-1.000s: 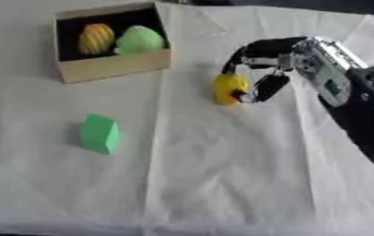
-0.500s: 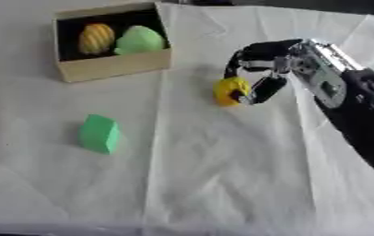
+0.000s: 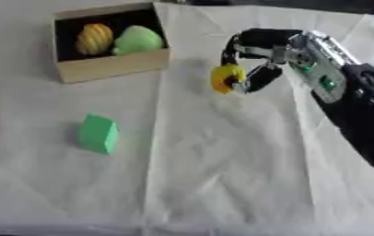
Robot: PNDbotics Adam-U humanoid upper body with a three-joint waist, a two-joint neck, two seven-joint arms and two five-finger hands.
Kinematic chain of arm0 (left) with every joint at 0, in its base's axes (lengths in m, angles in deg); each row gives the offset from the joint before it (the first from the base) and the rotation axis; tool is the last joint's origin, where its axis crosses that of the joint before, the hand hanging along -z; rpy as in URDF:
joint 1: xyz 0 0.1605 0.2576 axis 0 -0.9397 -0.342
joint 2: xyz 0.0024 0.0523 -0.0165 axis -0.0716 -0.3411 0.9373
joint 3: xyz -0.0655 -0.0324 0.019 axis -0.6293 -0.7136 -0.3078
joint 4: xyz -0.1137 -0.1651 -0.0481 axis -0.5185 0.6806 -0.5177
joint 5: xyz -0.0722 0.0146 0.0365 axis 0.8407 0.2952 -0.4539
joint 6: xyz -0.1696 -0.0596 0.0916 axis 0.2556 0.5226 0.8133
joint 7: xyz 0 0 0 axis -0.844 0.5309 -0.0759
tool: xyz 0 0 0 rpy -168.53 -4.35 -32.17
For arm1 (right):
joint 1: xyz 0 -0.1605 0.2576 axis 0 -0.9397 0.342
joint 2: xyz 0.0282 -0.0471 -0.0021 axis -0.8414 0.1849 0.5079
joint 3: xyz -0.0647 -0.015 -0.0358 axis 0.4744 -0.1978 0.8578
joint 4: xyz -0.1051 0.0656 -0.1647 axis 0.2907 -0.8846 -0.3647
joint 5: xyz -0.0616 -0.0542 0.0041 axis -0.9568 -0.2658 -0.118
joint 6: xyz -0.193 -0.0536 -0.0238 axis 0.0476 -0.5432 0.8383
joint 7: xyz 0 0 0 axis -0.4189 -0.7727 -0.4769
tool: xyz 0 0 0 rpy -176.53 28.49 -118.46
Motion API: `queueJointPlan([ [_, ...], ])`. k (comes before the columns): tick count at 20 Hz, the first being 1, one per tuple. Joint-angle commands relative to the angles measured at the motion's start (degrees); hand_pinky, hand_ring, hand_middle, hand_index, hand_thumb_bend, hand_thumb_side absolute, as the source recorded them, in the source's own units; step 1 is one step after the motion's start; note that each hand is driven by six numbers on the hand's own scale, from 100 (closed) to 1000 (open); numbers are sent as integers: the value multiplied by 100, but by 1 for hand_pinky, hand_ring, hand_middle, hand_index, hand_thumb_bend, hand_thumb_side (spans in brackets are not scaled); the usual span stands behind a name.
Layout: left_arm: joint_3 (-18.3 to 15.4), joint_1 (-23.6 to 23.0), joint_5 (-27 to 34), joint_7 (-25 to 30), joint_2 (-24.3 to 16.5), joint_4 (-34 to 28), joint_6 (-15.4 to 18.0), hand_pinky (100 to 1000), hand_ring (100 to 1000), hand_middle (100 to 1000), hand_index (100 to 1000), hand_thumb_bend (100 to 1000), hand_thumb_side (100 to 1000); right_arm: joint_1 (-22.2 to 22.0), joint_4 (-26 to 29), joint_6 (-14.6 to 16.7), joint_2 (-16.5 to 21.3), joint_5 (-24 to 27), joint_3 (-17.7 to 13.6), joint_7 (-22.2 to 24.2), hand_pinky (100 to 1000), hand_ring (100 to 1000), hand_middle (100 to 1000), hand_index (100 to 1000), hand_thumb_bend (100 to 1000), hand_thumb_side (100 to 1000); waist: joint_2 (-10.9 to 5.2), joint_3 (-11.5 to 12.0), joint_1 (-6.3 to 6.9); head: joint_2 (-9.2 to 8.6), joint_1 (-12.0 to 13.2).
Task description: Pick up objects on the table and place them in the box.
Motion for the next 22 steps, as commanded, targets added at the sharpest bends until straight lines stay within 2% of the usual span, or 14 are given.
queueJointPlan([
  [1,-20,32,12,7,-88,-114,0,849,831,771,811,100,656,252,233,-83,199,147,-125,-58,670,707,465,639,100,252,-144,-9,-38,25,11],
  [4,-18,32,10,8,-101,-114,3,849,831,771,811,100,656,614,336,-114,185,235,-139,1,671,706,469,641,100,257,-160,-8,-41,25,4],
  [7,-8,27,14,17,-95,-114,-6,850,832,771,811,100,657,1113,358,-187,-1,265,-100,27,670,702,468,639,100,252,-169,2,-41,25,-5],
  [11,16,50,33,39,-62,-114,-12,849,832,771,811,100,656,1896,94,-302,-716,115,59,112,672,703,470,641,100,243,-175,55,-33,25,-81],
  [14,36,85,48,66,-53,-114,-3,850,832,771,811,100,655,2255,-368,-430,-1294,-237,55,88,669,702,471,644,100,224,-164,124,-18,25,-190],
  [18,60,137,70,92,-49,-114,2,850,832,771,811,100,653,2504,-1042,-587,-1959,-894,-106,-180,670,705,473,646,100,222,-130,211,5,4,-316],
  [22,87,183,95,120,-26,-114,-5,849,833,771,811,100,654,2674,-1721,-527,-2495,-1673,-291,-488,677,710,473,650,100,240,-96,282,27,-22,-380],
])
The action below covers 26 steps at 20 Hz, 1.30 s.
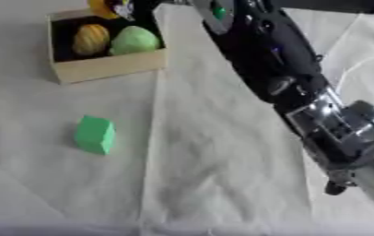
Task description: Pick up objects on the table and place them in the box.
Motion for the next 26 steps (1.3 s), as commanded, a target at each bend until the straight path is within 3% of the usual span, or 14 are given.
queueJointPlan([
  [1,19,98,48,41,-26,-114,6,849,833,771,811,100,654,227,-465,46,-338,-615,-221,-260,676,710,473,649,100,240,-90,30,31,-25,-69],
  [5,31,124,62,58,-14,-114,5,849,833,771,811,100,654,286,-1048,117,-703,-1325,-433,-545,685,720,479,652,100,266,-67,86,48,-45,-109],
  [11,22,125,62,50,-22,-114,11,849,833,771,811,100,654,276,-1518,10,-862,-1969,-741,-1009,684,727,486,665,100,261,-42,110,49,-60,-115],
  [13,25,119,65,51,-15,-114,9,849,833,771,811,100,655,278,-1549,-20,-881,-2063,-783,-1115,692,747,533,728,100,278,-38,105,50,-62,-110],
  [14,26,118,65,54,-13,-114,7,850,833,771,811,100,655,278,-1564,-10,-890,-2118,-780,-1125,718,798,653,845,100,315,-37,102,52,-61,-108],
  [15,27,117,63,56,-11,-114,4,850,833,771,811,100,654,280,-1581,19,-900,-2195,-771,-1093,724,810,677,868,100,322,-37,99,54,-57,-108],
  [17,31,114,60,63,-6,-114,-1,850,833,771,811,100,655,281,-1591,97,-917,-2394,-765,-982,772,884,784,950,169,377,-38,93,59,-53,-109],
  [20,30,106,60,66,0,-114,-6,850,833,771,811,100,656,271,-1553,222,-936,-2613,-791,-821,832,947,854,1000,317,361,-41,90,65,-48,-90],
  [24,36,94,66,68,8,-114,-17,850,833,771,811,100,657,261,-1464,318,-952,-2799,-825,-730,837,953,863,1000,351,266,-47,80,57,-43,-64],
  [26,38,89,70,74,16,-114,-21,850,833,771,812,100,657,255,-1435,323,-963,-2868,-838,-704,837,954,866,1000,359,262,-51,78,55,-36,-58],
])
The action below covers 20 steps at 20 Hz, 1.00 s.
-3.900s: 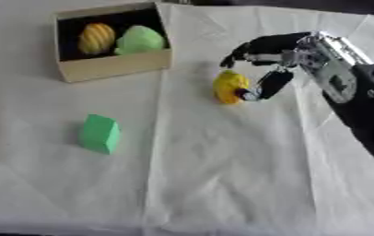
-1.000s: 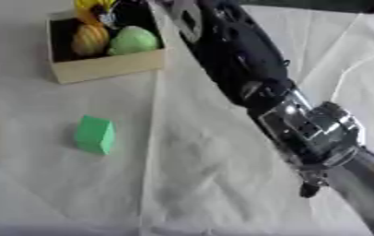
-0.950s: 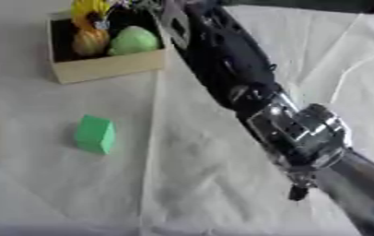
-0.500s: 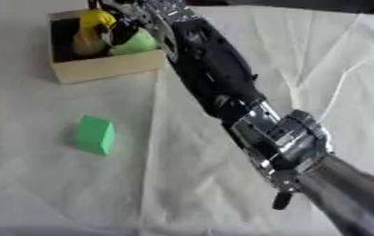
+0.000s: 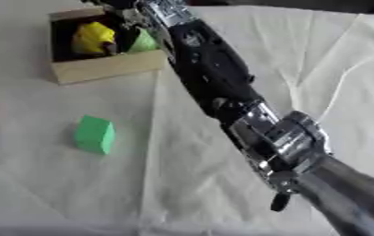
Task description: Pick up objects on the table and place them in the box.
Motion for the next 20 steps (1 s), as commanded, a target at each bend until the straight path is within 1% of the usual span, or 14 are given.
queueJointPlan([
  [1,3,33,32,17,-31,-114,-9,850,833,771,811,100,657,126,155,19,13,-141,-67,42,835,951,864,1000,347,255,-58,-2,53,-31,23],
  [5,0,26,34,18,-31,-114,-11,850,834,771,811,100,657,89,294,-16,26,-64,-122,-37,817,935,848,1000,287,241,-65,-6,56,-21,43],
  [7,-3,25,33,14,-34,-114,-9,850,833,771,811,100,656,70,472,-76,57,71,-149,-105,802,919,834,1000,203,226,-70,-13,61,-7,59],
  [8,-4,28,32,13,-36,-114,-7,850,833,771,811,100,655,61,606,-121,84,184,-162,-149,792,907,824,994,132,209,-72,-17,64,-3,67],
  [9,-5,30,31,11,-39,-114,-4,850,834,771,811,100,655,55,767,-172,121,317,-172,-195,788,901,818,991,100,197,-74,-21,67,1,76],
  [10,-7,31,29,10,-43,-114,-1,850,834,772,811,100,653,45,938,-220,164,455,-168,-225,784,894,810,983,100,219,-76,-25,69,5,85],
  [11,-8,30,27,7,-47,-114,0,850,834,772,811,100,654,41,1158,-275,227,615,-170,-261,779,888,804,975,100,171,-78,-33,72,11,98],
  [16,-13,31,8,-2,-77,-114,7,850,834,772,811,100,651,-73,2190,-616,603,1488,-222,-299,760,873,790,968,100,105,-96,-67,83,26,132],
  [20,-23,33,-12,-14,-112,-114,25,850,835,773,812,100,649,-221,2841,-862,898,2119,-298,-268,750,866,784,970,100,100,-107,-93,106,32,112],
])
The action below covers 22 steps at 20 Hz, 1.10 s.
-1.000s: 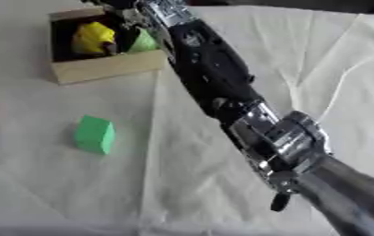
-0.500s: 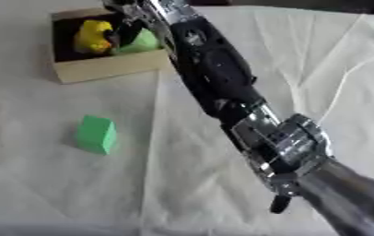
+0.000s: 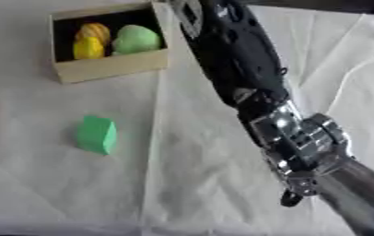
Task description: Pick up objects on the table and place them in the box.
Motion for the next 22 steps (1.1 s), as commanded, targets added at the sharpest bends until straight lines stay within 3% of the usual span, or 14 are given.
queueJointPlan([
  [1,-26,37,-27,-18,-145,-114,30,850,835,773,812,100,647,5,594,-190,346,510,-119,9,746,862,780,966,100,100,-108,-18,111,26,-39],
  [8,-22,103,-105,-36,-276,-114,71,851,837,776,814,100,634,-410,1446,-554,619,1324,-378,-60,722,844,764,952,100,100,-110,-64,179,26,-104],
  [11,-2,207,-237,-29,-498,-114,135,851,839,780,818,100,605,-567,1720,-656,734,1673,-475,-151,714,838,759,947,100,190,-125,-79,212,26,-79],
  [15,136,504,-739,72,-1157,-114,184,850,844,787,830,100,542,-733,1940,-772,967,2068,-539,-325,712,832,756,944,100,322,-160,-112,248,26,-60],
  [17,287,752,-1142,168,-1601,-113,121,853,850,797,845,100,499,-780,1987,-830,1085,2142,-548,-406,713,832,756,939,100,294,-182,-125,265,26,-59],
  [19,529,1069,-1585,348,-2027,-100,-22,856,858,807,859,100,365,-817,2025,-866,1177,2160,-555,-458,714,832,756,938,100,270,-201,-133,283,26,-57],
  [22,1018,1632,-2168,844,-2571,-54,-285,859,873,819,878,100,276,-850,2078,-913,1232,2133,-577,-495,714,832,756,937,100,243,-226,-154,304,26,-34],
])
